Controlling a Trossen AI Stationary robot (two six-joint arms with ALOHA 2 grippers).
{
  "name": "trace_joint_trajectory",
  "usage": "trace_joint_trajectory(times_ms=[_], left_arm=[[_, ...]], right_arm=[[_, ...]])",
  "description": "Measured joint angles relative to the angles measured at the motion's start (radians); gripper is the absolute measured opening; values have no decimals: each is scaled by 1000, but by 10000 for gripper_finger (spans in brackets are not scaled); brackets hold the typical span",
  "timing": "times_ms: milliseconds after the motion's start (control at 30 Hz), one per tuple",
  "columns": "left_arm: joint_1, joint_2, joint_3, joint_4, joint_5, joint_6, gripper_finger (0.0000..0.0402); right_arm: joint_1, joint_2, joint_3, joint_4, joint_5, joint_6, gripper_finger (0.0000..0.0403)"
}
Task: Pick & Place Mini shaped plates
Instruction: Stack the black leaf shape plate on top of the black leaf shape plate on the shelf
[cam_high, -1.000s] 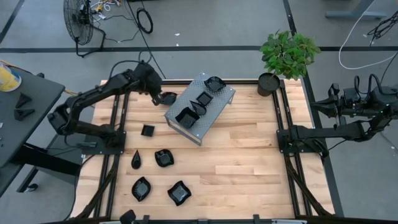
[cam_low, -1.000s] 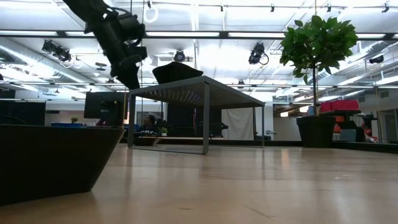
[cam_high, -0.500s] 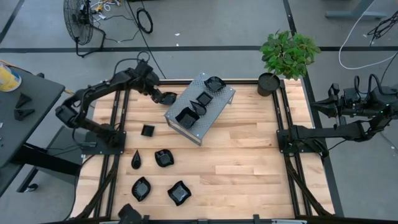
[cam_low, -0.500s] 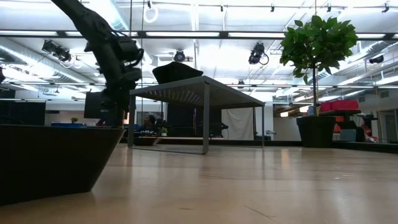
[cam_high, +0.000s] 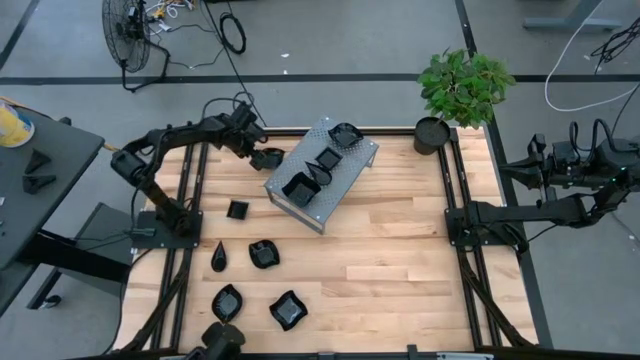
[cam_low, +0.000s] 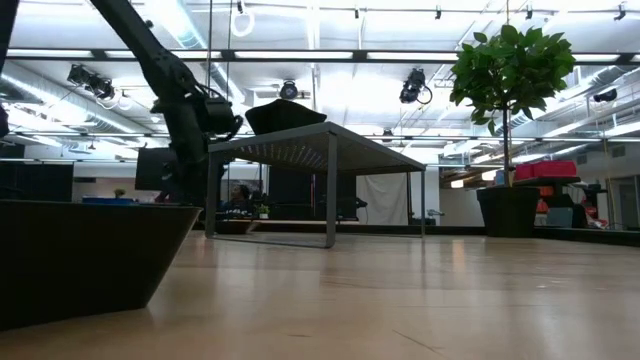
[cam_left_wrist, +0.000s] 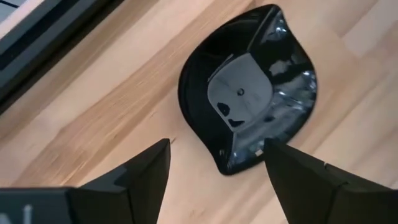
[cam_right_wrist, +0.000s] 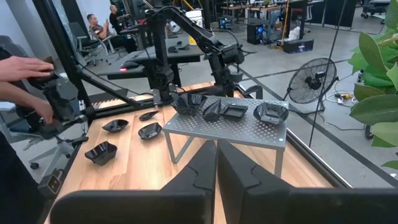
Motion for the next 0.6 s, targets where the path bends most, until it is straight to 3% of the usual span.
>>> trace_joint_trajectory(times_ms=[367,600], left_arm=[[0,71,0,73,-18,-27,240],[0,75,0,77,-13,-28,172]], right_arm=[[0,0,0,0,0,0,20],[0,0,0,0,0,0,20]])
